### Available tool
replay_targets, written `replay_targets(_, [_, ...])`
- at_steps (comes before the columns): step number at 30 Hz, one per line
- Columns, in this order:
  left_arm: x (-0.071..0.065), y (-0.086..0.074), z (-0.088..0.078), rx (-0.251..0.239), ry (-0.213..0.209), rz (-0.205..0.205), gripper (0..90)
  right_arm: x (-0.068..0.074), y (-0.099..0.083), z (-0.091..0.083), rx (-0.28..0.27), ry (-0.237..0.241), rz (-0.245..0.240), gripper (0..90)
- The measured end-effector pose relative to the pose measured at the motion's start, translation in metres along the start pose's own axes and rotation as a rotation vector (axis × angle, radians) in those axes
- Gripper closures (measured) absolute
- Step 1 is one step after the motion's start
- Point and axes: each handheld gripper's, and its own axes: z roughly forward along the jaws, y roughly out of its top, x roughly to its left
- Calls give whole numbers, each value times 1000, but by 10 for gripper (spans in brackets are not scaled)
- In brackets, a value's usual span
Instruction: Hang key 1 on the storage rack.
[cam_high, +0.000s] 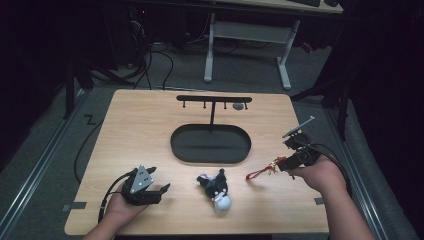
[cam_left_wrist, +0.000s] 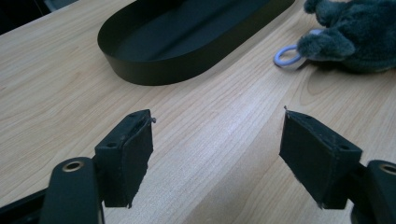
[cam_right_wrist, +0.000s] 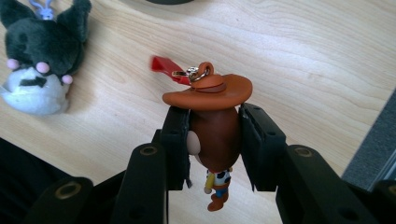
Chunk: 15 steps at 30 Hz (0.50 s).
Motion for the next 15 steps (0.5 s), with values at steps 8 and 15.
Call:
replay_targets(8, [-2,2,2,3,-1,13,259,5,8,-24,-14,-12,1,647])
replay_targets(15, [-5,3,0,-5,-6,10,259,10,16,-31,-31,-13,-1,647])
